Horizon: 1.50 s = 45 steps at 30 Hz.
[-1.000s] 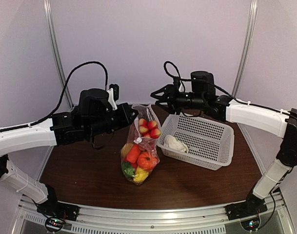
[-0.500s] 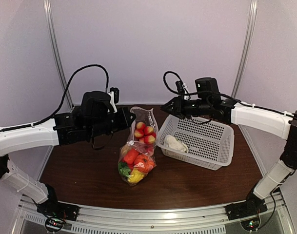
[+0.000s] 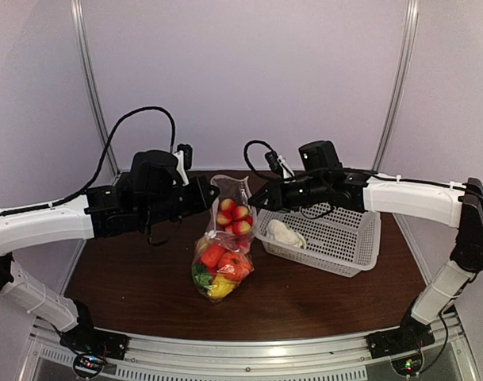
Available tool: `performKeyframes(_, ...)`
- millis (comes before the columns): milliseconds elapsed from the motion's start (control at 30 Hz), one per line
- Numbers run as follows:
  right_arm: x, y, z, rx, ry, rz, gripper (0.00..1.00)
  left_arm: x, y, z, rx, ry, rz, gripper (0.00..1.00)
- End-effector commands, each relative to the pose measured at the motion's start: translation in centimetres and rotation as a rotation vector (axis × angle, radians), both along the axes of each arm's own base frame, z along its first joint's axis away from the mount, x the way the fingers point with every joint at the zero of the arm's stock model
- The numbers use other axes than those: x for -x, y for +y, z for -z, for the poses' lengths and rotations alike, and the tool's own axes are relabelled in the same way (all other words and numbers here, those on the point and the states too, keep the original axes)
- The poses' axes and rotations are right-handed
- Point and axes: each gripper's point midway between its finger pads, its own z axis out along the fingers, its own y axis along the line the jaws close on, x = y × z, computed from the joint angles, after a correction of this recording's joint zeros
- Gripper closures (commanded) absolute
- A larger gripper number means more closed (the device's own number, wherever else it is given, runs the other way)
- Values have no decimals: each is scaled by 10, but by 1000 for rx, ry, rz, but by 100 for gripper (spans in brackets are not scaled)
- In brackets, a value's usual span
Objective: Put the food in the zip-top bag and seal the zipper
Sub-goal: Place the fake fruit in the zipper food storage bag, then adjust the zipper food storage bag at the center of the board.
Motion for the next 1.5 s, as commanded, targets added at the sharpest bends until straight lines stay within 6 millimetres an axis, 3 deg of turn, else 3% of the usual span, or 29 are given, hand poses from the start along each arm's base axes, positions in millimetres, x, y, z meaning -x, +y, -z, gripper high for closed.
performKeyframes(0, -1, 4, 26, 45, 43, 5, 70, 2, 3, -10, 32, -23, 7, 100)
performKeyframes(333, -7, 1, 45, 87, 68, 43, 81, 2, 1, -7, 28, -17, 14, 100)
performKeyframes(400, -7, 3, 45, 88, 67, 29, 99, 2, 0, -7, 26, -17, 16, 100)
performKeyframes(433, -7, 4, 46, 92, 71, 26, 100, 2, 0, -7, 25, -18, 16, 100)
performKeyframes(533, -15, 13, 12, 37, 50, -5, 100, -8, 10, -15, -51, -46, -6, 100)
performKeyframes(600, -29, 18, -30, -29, 28, -20, 100, -28, 42, -32, -201, -72, -85, 100)
performKeyframes(667, -43, 19, -85, -113, -4, -35, 100, -49, 88, -58, -360, -109, -197, 100)
performKeyframes(700, -44, 20, -98, -136, -17, -41, 100, -53, 96, -68, -414, -152, -197, 100)
performKeyframes(733, -44, 20, -103, -141, -19, -38, 100, -55, 91, -70, -431, -173, -158, 100)
performKeyframes(800, -37, 26, -98, -177, 39, -73, 100, -55, 70, -70, -445, -151, -52, 100)
performKeyframes(900, -36, 26, -84, -176, 72, -68, 100, -55, 60, -69, -452, -111, -22, 100)
performKeyframes(1000, -36, 30, -67, -144, 87, -87, 100, -53, 40, -44, -437, -98, 66, 100)
performKeyframes(1067, -38, 30, -65, -131, 59, -85, 100, -58, 39, -29, -494, -48, 65, 100)
performKeyframes(1167, -37, 37, -61, -115, 44, -101, 100, -57, 21, -15, -435, -41, 124, 100)
performKeyframes(1333, -35, 44, -51, -136, 71, -119, 100, -73, 49, -24, -495, -61, -31, 100)
performKeyframes(1467, -27, 36, -48, -140, 64, -133, 100, -66, 44, -43, -424, -96, 6, 100)
